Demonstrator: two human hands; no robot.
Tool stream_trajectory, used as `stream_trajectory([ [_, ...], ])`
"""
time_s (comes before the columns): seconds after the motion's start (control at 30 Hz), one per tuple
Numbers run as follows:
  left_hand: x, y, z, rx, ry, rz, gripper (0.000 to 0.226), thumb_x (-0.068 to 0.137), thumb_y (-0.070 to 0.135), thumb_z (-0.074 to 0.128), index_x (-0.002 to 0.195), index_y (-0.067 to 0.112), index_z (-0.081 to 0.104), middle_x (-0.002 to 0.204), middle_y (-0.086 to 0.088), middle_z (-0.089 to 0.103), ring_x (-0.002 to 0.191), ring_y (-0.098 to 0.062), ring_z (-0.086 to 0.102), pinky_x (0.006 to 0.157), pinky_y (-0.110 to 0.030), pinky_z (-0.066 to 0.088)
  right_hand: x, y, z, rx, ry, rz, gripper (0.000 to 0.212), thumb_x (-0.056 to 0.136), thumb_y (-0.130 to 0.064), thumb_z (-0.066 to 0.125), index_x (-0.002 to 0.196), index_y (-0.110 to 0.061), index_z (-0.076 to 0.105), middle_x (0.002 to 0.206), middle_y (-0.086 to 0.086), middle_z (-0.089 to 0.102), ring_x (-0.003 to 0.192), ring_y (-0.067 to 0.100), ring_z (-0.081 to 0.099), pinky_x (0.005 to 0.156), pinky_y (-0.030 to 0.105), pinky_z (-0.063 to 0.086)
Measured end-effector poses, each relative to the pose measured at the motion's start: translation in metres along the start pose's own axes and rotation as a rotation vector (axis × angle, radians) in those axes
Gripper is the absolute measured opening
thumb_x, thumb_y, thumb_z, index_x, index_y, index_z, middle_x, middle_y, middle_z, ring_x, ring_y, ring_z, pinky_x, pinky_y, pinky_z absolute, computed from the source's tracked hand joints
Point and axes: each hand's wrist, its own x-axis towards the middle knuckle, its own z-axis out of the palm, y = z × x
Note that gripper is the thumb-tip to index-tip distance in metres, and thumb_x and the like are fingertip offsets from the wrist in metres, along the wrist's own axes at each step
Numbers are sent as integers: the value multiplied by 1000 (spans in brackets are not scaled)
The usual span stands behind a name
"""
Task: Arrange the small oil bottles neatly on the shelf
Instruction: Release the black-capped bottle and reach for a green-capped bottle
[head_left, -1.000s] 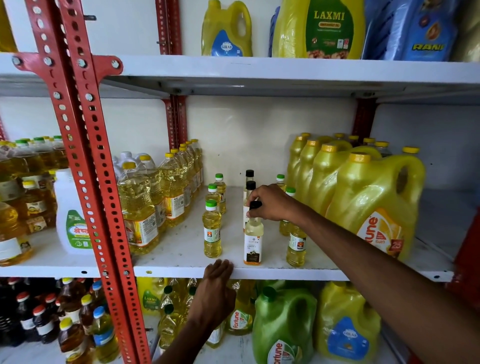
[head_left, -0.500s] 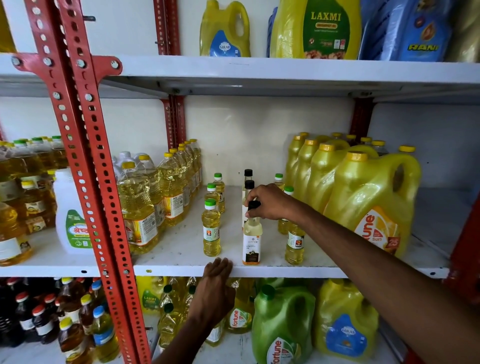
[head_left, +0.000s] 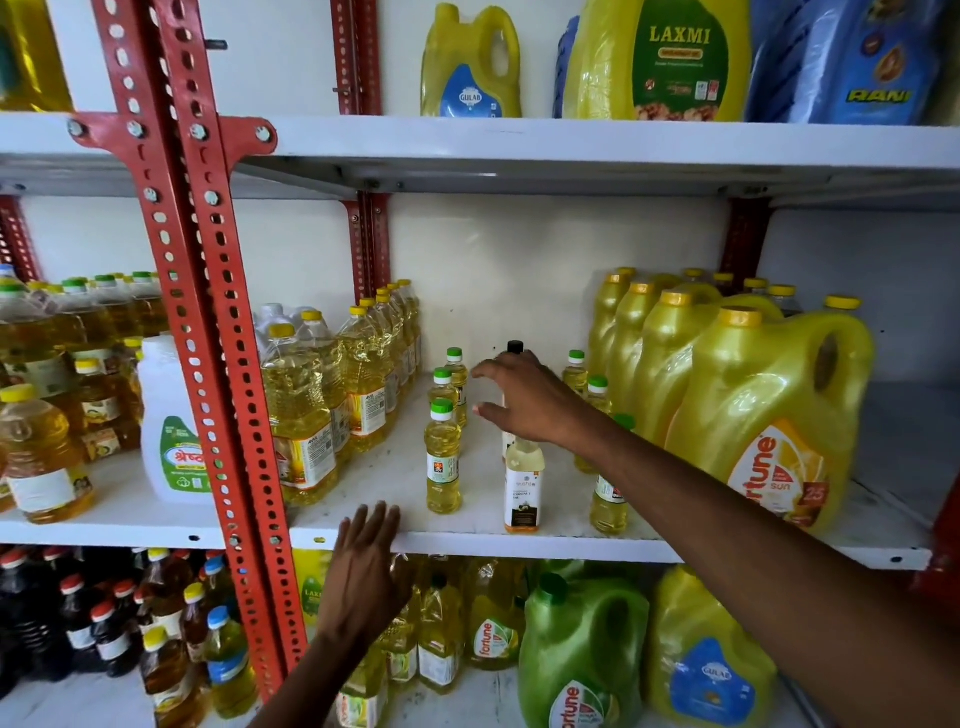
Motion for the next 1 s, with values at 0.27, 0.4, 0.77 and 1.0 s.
stream_trajectory([
  [0.27,-2,-23,-7,-45,-69,46,64,87,28,55,145,12,31,154,-9,33,144,-24,20,119,-40,9,47,-33,36,83,-286,-56,40,84,1,58,122,-13,61,135,12,58,124,28,53,103,34,43],
  [0.4,-4,-19,-7,-107,-48,20,68,86,24,59,146,12,28,155,-8,28,145,-23,16,120,-39,11,57,-33,36,105,-272,-25,29,85,-12,64,115,-11,65,125,11,64,116,26,57,90,24,40],
  [0.77,-3,-26,-2,-153,-42,15,70,81,18,57,146,14,30,154,-7,32,145,-23,18,119,-43,18,55,-45,44,117,-206,47,46,80,-33,74,118,-10,63,122,14,63,112,27,57,79,23,37],
  [1.0,-4,-24,-5,-153,-24,34,71,82,18,59,146,13,29,155,-7,31,145,-23,18,119,-39,15,52,-51,40,144,-226,53,40,78,-23,76,114,-8,67,125,10,64,115,25,57,80,20,35],
])
